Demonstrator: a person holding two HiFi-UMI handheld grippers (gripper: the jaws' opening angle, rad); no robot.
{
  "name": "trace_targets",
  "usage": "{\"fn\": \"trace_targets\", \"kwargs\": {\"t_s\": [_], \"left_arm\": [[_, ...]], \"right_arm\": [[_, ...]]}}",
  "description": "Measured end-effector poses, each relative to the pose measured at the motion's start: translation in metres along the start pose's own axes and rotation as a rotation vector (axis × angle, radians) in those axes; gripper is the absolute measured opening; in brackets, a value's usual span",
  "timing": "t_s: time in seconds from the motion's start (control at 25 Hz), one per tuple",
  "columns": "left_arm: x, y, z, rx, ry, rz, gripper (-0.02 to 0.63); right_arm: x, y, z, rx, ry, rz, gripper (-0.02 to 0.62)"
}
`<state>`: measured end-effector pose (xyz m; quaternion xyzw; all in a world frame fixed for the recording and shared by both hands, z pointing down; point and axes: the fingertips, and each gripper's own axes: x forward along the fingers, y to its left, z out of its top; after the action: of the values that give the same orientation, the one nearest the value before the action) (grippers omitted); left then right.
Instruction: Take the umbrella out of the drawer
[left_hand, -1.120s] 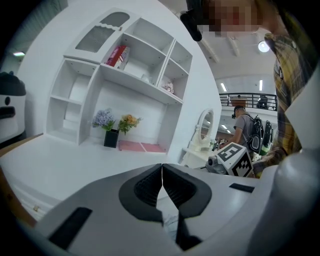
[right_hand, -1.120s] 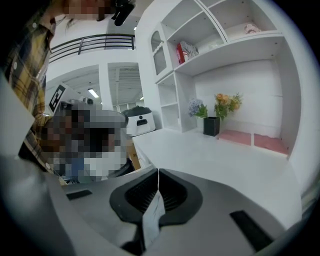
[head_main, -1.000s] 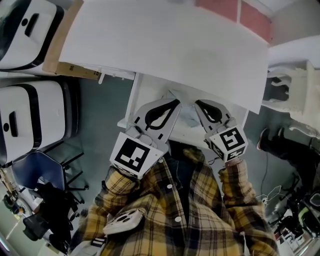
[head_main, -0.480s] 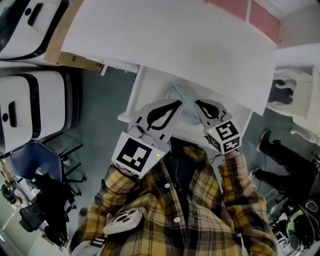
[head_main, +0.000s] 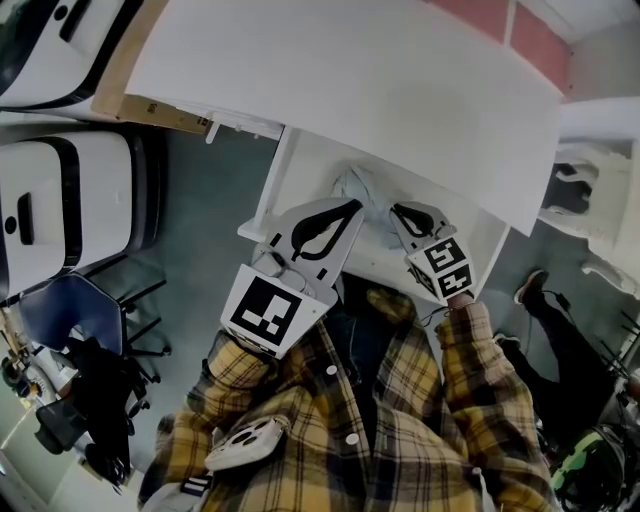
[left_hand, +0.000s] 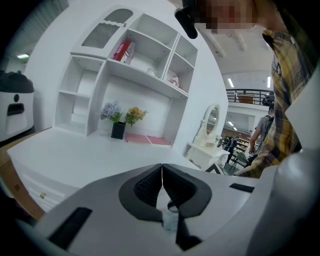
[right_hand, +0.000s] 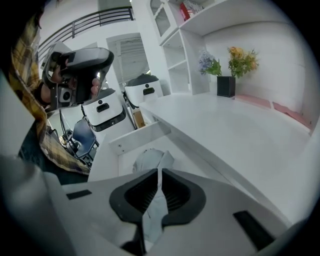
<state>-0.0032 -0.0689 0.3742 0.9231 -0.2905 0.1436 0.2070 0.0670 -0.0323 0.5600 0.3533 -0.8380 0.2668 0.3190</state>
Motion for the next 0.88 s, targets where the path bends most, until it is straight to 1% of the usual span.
{"fn": "trace_targets", "kwargs": {"t_s": [0.24,0.28,0.36,0.56,0.64,0.68,0.88], "left_arm": [[0.000,0.003,-0.001,-0.009,0.000,0.003,0.023],[0.000,0.004,0.000,-0.012,0.000,0.003,0.023],[0.000,0.006,0.000,-0.014,0.000,0.004,0.023],[-0.001,0.009,0.000,-0.020,-0.001,0.009,0.023],[-0.002,0.011,-0.001,-0.026,0.000,0.016,0.023],[-0.002,0.011,-0.001,-0.028,0.001,0.019,0.023],[-0.003,0.014,-0.002,-0.033,0.000,0.031,0.023]], "right_arm": [[0.008,0.006,-0.011,-0.034,0.057,0.028,0.021],[0.009,0.007,-0.012,-0.041,0.070,0.036,0.033],[0.014,0.009,-0.014,-0.056,0.097,0.055,0.116],[0.024,0.015,-0.019,-0.125,0.159,0.093,0.228],[0.029,0.015,-0.022,-0.157,0.183,0.099,0.256],[0.031,0.014,-0.024,-0.175,0.194,0.098,0.280],[0.043,0.011,-0.037,-0.238,0.256,0.114,0.318]]}}
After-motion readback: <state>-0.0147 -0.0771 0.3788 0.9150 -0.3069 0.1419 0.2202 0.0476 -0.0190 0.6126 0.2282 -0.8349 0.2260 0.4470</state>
